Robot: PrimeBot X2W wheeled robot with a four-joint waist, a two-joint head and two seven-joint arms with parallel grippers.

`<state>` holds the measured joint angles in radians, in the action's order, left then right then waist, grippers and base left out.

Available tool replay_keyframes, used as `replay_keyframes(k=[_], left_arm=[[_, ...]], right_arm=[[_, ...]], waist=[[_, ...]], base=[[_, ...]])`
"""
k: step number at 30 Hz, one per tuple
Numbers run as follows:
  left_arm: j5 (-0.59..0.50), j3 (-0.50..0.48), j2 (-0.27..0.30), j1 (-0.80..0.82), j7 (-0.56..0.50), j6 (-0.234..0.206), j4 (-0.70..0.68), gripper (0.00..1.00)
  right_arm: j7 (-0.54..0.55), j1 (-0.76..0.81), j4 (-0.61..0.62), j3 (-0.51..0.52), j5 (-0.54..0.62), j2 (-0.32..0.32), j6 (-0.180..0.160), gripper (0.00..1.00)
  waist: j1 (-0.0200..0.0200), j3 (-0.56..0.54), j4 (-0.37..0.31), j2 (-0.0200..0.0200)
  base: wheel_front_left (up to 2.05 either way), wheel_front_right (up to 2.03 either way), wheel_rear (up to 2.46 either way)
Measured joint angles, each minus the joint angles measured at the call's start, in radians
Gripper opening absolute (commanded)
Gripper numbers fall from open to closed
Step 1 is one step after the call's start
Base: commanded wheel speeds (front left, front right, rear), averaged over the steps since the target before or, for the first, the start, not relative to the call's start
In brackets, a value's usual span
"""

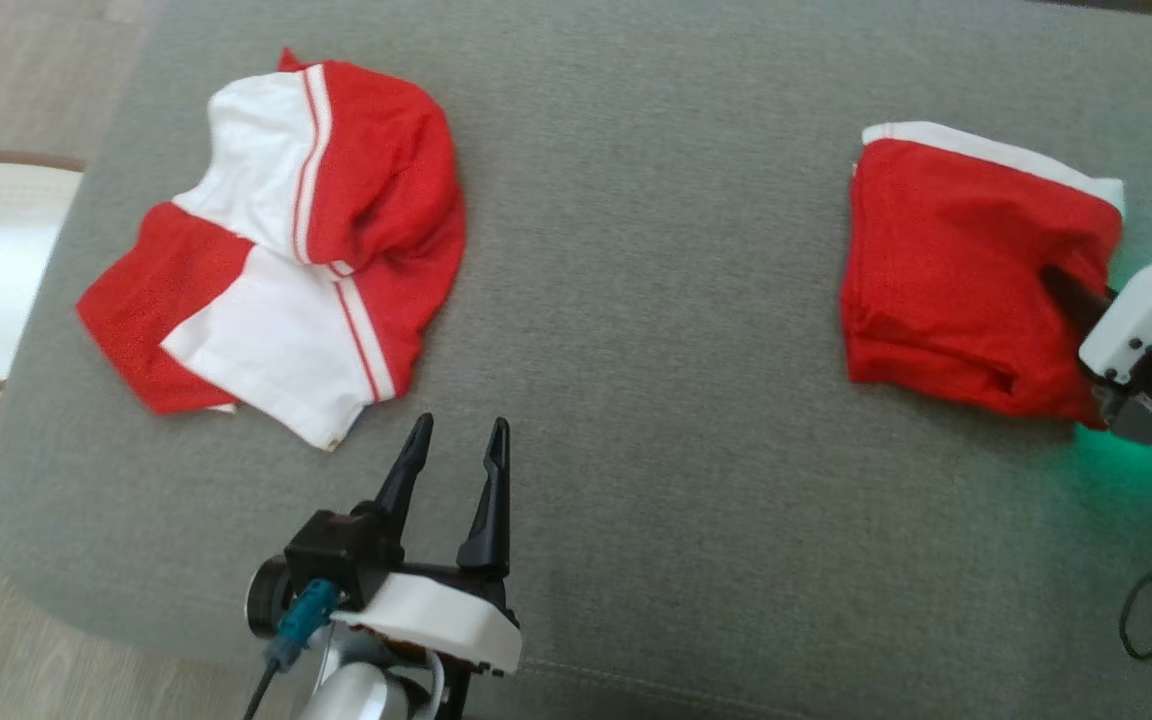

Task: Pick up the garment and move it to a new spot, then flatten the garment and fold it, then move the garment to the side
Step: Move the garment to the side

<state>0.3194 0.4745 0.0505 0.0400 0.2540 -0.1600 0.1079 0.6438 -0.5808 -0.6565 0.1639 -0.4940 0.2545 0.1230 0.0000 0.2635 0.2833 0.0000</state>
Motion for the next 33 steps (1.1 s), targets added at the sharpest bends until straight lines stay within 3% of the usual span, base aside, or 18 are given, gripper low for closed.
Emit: replay_keyframes(k=[7, 11, 19, 23, 33], left_arm=[[-0.014, -0.032, 0.000, 0.005, 0.000, -0.007, -0.010, 1.00], [-0.033, -0.039, 0.000, 0.005, 0.000, 0.011, -0.010, 1.00], [-0.082, -0.032, -0.001, 0.025, 0.000, 0.052, -0.009, 1.00], [-0.089, -0.032, -0.001, 0.058, 0.000, 0.060, -0.009, 1.00], [-0.111, -0.078, -0.001, 0.029, 0.000, 0.064, -0.026, 1.00]], right_arm=[[-0.015, -0.049, 0.021, 0.003, 0.026, -0.008, 0.000, 0.00], [-0.022, -0.056, 0.035, 0.013, 0.059, 0.010, 0.000, 0.00], [-0.098, -0.087, 0.013, 0.143, 0.199, 0.077, 0.000, 0.00], [-0.135, -0.165, -0.019, 0.216, 0.316, 0.110, 0.000, 0.00], [-0.176, -0.239, -0.014, 0.317, 0.680, 0.196, 0.000, 0.00]], waist=[[0.0000, 0.023, -0.081, 0.0000], [0.0000, 0.033, -0.153, 0.0000], [0.0000, 0.075, -0.279, 0.0000], [0.0000, 0.120, -0.286, 0.0000], [0.0000, 0.156, -0.207, 0.0000]], base=[[0.00, 0.00, 0.00], [0.00, 0.00, 0.00], [0.00, 0.00, 0.00], [0.00, 0.00, 0.00], [0.00, 0.00, 0.00]])
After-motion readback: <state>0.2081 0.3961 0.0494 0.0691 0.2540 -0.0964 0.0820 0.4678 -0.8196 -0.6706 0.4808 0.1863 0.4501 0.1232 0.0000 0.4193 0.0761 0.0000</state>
